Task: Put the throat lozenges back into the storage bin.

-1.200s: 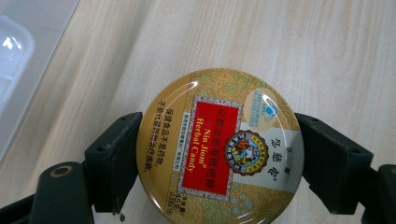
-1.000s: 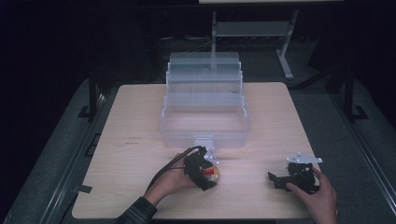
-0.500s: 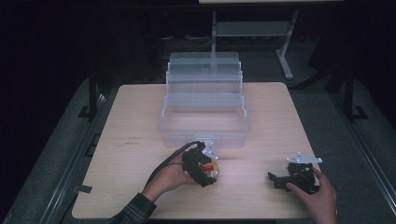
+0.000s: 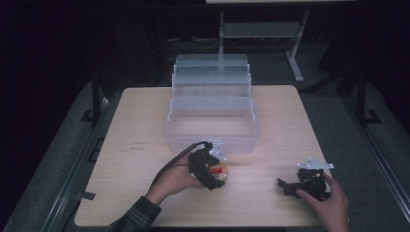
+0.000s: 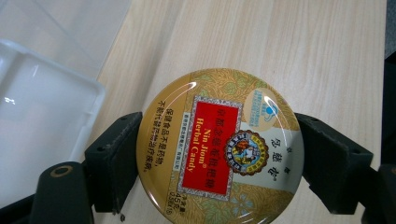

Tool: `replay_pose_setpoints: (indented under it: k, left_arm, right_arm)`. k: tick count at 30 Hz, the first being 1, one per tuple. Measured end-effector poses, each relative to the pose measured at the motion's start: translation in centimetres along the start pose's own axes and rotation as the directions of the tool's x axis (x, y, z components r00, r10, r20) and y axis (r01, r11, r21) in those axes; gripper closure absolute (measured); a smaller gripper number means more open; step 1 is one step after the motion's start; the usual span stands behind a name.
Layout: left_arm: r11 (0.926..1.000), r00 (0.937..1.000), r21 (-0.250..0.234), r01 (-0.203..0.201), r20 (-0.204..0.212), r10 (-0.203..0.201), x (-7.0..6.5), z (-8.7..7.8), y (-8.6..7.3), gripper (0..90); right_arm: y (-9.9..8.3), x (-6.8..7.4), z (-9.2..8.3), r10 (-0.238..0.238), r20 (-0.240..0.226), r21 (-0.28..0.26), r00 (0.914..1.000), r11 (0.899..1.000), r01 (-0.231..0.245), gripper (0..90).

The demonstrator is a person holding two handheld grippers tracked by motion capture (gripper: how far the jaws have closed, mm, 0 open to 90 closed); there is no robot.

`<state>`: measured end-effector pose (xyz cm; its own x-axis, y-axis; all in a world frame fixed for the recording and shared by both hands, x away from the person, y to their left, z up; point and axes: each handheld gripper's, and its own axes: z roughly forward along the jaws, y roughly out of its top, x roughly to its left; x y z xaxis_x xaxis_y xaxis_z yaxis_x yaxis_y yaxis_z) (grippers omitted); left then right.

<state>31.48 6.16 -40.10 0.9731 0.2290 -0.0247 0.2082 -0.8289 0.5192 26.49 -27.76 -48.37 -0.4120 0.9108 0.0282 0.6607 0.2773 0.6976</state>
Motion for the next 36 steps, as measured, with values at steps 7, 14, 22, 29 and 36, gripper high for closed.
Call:
replay_pose_setpoints:
  k: [7,14,22,29,36]
  left_arm:
    - [0.9999,1.0,-0.007,-0.008,0.0,0.008,0.2,-0.7,0.6,19.8]
    - [0.9999,0.9999,-0.007,-0.013,0.0,0.013,0.5,-1.5,1.1,19.8]
    - [0.9998,1.0,-0.016,-0.007,-0.004,0.007,1.1,-2.4,1.6,19.8]
    - [0.9998,0.9999,-0.019,-0.006,-0.012,0.005,1.7,-3.0,1.9,19.8]
    - [0.9997,0.9997,-0.025,-0.002,-0.024,0.001,2.3,-3.9,2.4,19.8]
  right_arm:
    - [0.0,0.0,0.0,-0.001,-0.001,0.0,1.0,1.0,0.001,0.0]
    - [0.0,0.0,0.0,0.001,-0.002,0.0,1.0,1.0,-0.001,0.0]
    - [0.0,0.0,0.0,0.0,-0.001,0.0,1.0,1.0,0.0,0.0]
    - [0.0,0.0,0.0,-0.001,-0.001,0.0,1.0,1.0,0.001,0.0]
    - [0.0,0.0,0.0,0.0,-0.001,-0.001,1.0,1.0,0.0,0.0]
